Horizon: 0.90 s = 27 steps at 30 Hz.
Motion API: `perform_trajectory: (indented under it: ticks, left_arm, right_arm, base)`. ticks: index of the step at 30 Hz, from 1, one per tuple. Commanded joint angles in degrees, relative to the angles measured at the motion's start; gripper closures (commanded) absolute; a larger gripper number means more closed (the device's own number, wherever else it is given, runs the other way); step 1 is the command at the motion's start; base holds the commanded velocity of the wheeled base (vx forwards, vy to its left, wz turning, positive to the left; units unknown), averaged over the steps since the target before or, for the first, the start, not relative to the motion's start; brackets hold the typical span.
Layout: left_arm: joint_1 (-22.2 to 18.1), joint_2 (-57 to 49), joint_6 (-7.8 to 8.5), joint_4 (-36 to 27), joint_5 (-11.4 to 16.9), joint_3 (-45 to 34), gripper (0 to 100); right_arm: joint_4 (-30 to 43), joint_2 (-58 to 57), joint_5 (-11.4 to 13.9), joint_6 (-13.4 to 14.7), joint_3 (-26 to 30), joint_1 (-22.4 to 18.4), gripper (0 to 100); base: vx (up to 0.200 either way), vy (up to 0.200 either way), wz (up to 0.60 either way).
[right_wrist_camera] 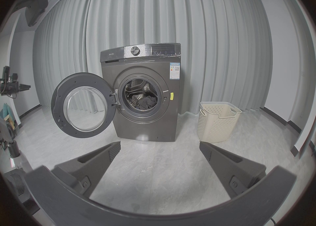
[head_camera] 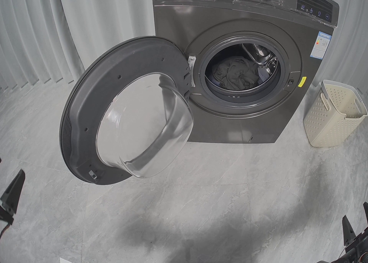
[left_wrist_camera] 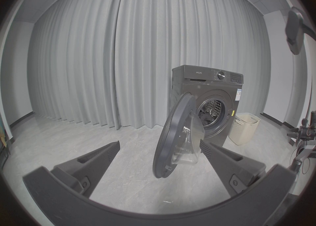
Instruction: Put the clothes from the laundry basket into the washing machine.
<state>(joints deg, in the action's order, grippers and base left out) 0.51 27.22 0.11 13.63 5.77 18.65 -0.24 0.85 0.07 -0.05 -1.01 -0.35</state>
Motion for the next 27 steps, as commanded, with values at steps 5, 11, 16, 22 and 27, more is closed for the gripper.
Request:
perform_trajectory:
  ticks: [5, 11, 16, 22, 27]
  left_arm:
    - [0.4, 41.0, 0.15, 13.7, 14.7, 16.4, 0]
    - [0.6, 48.6, 0.24, 14.1, 22.5, 22.2, 0]
    - [4.6, 52.1, 0.51, 14.1, 26.4, 24.3, 0]
    - [12.7, 49.3, -0.37, 14.1, 26.8, 23.2, 0]
    - [20.8, 41.6, -7.14, 13.4, 26.9, 20.8, 0]
  right_arm:
    - [0.0, -0.9, 0.0, -0.1, 1.0, 0.0, 0]
    - [0.0, -0.9, 0.0, -0.1, 1.0, 0.0, 0]
    - [0.0, -0.9, 0.0, -0.1, 1.0, 0.0, 0]
    - [0.0, -0.9, 0.0, -0.1, 1.0, 0.0, 0]
    - [0.0, -0.9, 0.0, -0.1, 1.0, 0.0, 0]
  base:
    - [0.000, 0.000, 0.00]
    - [0.000, 0.000, 0.00]
    - [0.000, 0.000, 0.00]
    - [0.000, 0.000, 0.00]
    - [0.000, 0.000, 0.00]
